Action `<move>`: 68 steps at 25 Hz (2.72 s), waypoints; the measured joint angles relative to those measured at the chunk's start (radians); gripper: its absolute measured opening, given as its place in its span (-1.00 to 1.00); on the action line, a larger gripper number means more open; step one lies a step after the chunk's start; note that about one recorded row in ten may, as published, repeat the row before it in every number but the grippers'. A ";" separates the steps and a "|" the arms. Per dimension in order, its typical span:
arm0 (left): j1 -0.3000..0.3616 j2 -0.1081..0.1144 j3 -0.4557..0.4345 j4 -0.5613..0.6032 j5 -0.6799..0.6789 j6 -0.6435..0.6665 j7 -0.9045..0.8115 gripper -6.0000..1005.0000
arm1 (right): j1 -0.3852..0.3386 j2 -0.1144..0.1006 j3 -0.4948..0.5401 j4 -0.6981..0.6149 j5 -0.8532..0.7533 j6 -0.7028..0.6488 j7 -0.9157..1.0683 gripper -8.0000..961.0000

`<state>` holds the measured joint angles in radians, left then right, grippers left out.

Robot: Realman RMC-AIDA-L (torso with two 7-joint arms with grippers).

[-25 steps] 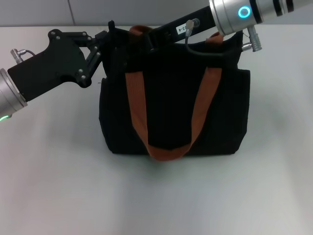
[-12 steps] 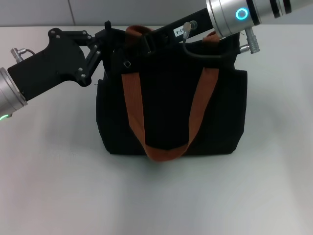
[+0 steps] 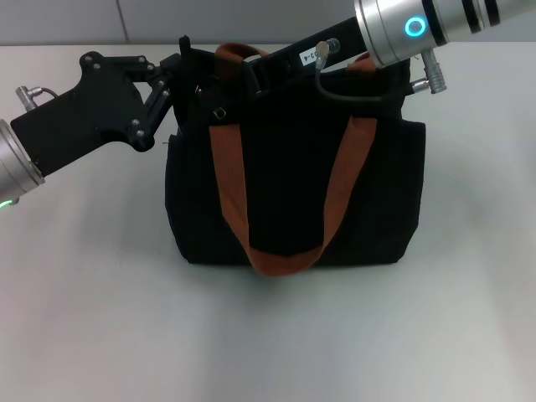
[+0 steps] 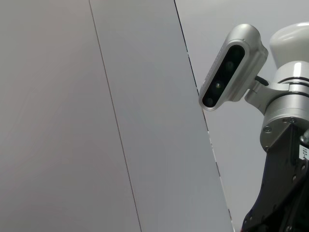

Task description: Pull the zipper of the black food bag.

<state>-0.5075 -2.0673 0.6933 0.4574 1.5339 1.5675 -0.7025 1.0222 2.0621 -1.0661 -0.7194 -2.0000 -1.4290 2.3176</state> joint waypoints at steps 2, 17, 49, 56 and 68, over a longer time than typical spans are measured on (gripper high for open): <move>0.001 0.000 0.000 0.000 0.000 0.001 0.000 -0.95 | 0.000 0.000 0.000 0.000 0.000 0.000 0.000 -0.79; 0.002 -0.001 0.000 0.003 0.000 0.002 -0.003 -0.95 | 0.003 -0.001 -0.003 -0.001 -0.013 0.008 0.000 -0.91; 0.006 0.001 -0.037 0.006 0.000 -0.004 -0.003 -0.94 | -0.079 0.000 -0.003 -0.146 -0.090 -0.011 0.098 -0.99; 0.008 0.001 -0.052 0.004 0.000 -0.005 -0.003 -0.94 | -0.134 0.000 0.005 -0.213 -0.102 -0.025 0.114 -0.99; 0.016 0.002 -0.055 0.005 -0.001 -0.006 -0.003 -0.94 | -0.204 -0.007 0.014 -0.295 -0.153 -0.038 0.148 -0.99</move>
<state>-0.4911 -2.0650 0.6385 0.4621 1.5333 1.5617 -0.7056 0.8180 2.0555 -1.0520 -1.0144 -2.1530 -1.4670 2.4651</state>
